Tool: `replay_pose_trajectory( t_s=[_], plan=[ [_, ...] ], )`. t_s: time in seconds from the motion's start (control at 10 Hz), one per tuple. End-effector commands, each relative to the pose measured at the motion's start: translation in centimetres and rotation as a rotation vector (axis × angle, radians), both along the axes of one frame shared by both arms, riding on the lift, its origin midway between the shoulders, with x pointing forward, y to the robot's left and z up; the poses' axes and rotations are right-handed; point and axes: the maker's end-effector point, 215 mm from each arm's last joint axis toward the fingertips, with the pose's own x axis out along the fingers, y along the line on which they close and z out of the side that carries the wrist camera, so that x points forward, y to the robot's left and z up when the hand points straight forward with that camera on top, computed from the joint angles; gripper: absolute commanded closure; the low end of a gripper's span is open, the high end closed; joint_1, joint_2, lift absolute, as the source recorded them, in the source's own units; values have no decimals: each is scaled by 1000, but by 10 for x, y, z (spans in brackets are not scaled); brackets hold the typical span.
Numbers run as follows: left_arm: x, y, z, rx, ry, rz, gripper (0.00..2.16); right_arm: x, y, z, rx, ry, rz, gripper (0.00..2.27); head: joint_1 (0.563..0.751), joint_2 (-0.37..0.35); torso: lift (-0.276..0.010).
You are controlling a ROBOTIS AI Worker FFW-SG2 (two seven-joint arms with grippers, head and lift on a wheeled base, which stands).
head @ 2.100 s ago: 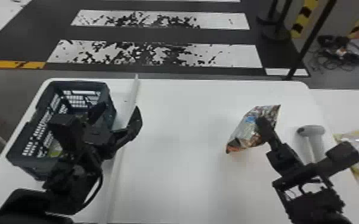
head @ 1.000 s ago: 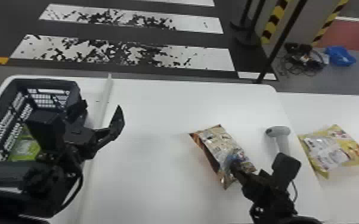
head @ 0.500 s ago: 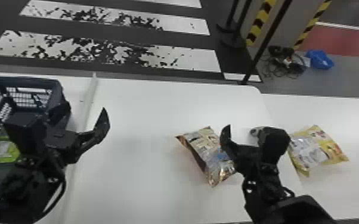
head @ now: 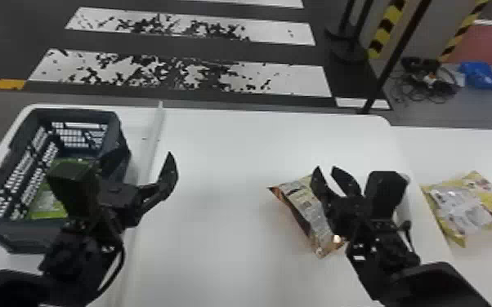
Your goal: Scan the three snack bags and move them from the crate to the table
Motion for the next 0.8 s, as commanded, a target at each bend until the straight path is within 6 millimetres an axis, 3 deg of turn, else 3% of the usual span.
replay_pose_trajectory(
  t_s=[0.0, 0.5, 0.7],
  plan=[
    [1, -3, 9, -11, -27, 0, 26, -7, 8, -23, -6, 20, 7, 2199, 695, -62, -62],
    [-1, -11, 9, -17, -27, -13, 26, -8, 7, -77, -7, 63, -23, 2199, 695, -66, -62],
    [-1, -11, 10, -19, -35, -14, 26, -16, -3, -94, -22, 95, -63, 2196, 695, -71, -62]
  ],
)
